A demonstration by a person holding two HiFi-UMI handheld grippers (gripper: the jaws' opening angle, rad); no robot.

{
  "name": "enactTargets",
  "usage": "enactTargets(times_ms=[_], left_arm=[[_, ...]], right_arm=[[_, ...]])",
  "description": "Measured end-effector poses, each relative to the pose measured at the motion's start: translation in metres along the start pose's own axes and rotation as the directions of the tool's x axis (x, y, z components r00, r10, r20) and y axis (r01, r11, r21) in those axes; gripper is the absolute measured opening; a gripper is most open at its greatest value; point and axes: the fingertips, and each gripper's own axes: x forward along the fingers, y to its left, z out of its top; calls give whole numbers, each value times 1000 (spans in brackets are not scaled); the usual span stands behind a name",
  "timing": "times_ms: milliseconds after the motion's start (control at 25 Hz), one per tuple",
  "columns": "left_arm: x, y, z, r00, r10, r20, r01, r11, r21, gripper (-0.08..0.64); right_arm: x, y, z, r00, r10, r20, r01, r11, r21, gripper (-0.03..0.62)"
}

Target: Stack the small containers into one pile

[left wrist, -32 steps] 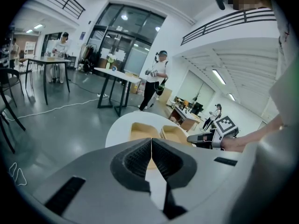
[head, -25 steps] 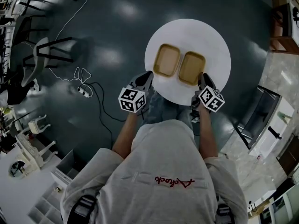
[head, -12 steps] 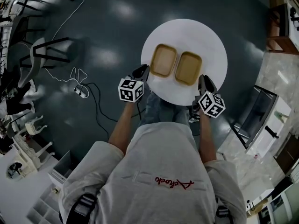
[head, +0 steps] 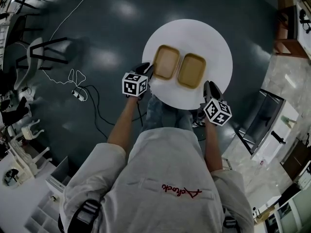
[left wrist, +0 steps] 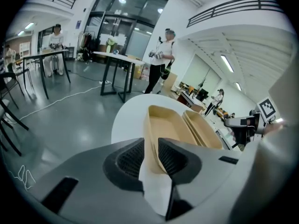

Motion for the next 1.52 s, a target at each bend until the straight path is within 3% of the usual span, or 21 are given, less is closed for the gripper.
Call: enactTargets(times_ms=[400, 680, 1160, 1520], left_arm=[[10, -5, -4, 999, 9, -33, -9, 1000, -1, 48], [2, -10, 1, 1000, 8, -14, -8, 1000, -3, 26], [-48, -17, 36, 989, 43, 141, -39, 999, -33, 25], [-61, -61, 58, 975, 5, 221, 8, 998, -56, 25]], right_arm=[[-3, -7, 2, 1000, 5, -5, -5, 1000, -9, 86], [-4, -5, 1, 1000, 15, -3, -15, 1000, -8, 86], [-9, 11, 8, 999, 45, 19, -44, 999, -23, 86], [-29, 11, 20, 998, 47, 50, -45, 998, -32, 86]])
